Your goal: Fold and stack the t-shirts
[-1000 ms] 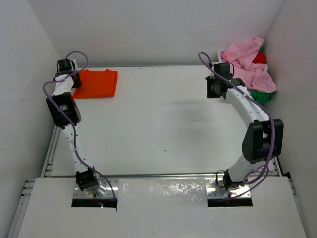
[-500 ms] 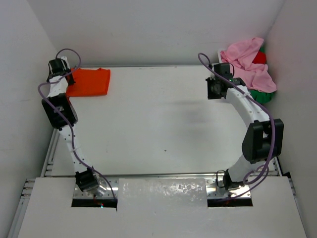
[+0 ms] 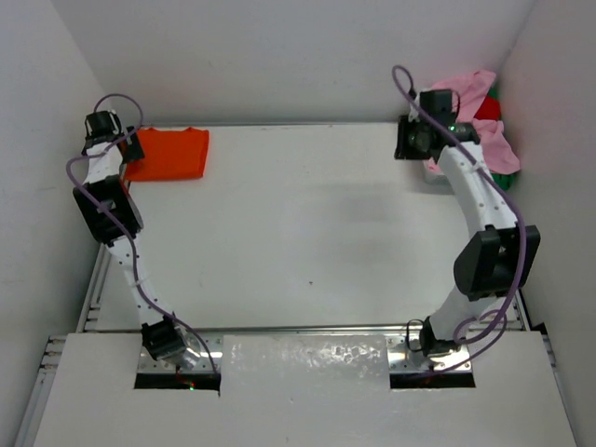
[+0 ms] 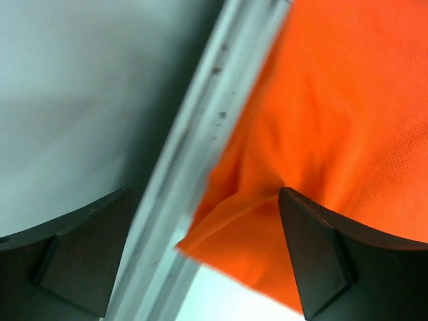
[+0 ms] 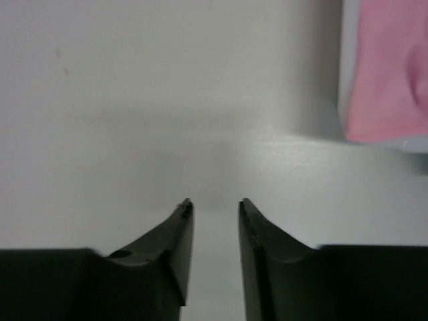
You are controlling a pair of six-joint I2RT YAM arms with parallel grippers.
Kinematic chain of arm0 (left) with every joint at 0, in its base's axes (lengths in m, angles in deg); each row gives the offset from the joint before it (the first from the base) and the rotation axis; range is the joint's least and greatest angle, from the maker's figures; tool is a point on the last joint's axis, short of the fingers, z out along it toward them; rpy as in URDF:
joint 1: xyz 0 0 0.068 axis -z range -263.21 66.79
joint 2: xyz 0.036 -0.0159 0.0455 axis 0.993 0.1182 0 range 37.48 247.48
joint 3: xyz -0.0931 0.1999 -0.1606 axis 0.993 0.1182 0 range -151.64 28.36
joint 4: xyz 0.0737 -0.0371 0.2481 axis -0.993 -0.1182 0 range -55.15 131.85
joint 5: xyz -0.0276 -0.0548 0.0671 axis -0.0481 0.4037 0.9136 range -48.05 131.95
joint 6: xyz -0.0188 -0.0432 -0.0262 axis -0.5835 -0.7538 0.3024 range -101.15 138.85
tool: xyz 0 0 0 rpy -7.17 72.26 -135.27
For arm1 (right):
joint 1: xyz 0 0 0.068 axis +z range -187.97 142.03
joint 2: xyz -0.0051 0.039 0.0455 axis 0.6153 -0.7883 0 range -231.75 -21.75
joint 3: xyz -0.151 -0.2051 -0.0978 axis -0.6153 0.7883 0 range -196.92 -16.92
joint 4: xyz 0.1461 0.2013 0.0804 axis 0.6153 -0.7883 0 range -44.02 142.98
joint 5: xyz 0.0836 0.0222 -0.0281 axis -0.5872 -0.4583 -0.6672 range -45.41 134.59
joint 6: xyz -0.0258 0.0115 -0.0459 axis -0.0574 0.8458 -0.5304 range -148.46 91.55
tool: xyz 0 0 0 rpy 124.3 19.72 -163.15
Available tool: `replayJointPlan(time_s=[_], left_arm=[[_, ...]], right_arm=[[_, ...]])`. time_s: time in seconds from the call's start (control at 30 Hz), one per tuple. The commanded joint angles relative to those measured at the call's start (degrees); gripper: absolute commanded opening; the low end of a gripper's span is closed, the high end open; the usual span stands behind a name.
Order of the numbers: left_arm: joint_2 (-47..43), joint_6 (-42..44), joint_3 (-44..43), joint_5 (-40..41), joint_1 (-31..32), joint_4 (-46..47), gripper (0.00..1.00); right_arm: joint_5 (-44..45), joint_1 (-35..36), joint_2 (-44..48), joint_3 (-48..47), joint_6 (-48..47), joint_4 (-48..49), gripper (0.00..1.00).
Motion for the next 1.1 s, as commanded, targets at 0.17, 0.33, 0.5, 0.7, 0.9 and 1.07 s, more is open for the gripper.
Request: replayJointPlan(time_s=[0.17,0.33,0.5,0.7,0.9,1.07], left_arm=[[-18.51,0.39,-0.97,-8.67,-0.5,-0.76,0.88],[-25.18,10.3,7.27,-9.06,5.12,-6.29,0.87],[-28.01,12.88,14.24,-7.21,10.4,-9.64,0.85],[-26.61,9.71,14.16,-8.79,10.49,-12.28,0.83],[-25.03,8.74,12.84,-10.02,10.67,-12.8,0.82],[-24.5,7.95,12.22,-10.64,10.67,-13.51,0.82]], right_arm=[[-2.04,-13.99,-15.91,-28.96,6.82,-1.14,0.51],[0.5,-18.47,-29.86,-38.64,8.67,2.39,0.57],[8.12,-18.92,-35.61,-40.59,5.95,5.12,0.68],[17.38,-18.83,-35.08,-34.44,0.94,6.26,0.69],[25.02,-17.35,-37.9,-33.74,-5.2,3.45,0.68],[27.85,-16.64,-38.51,-31.71,-9.43,2.92,0.68]])
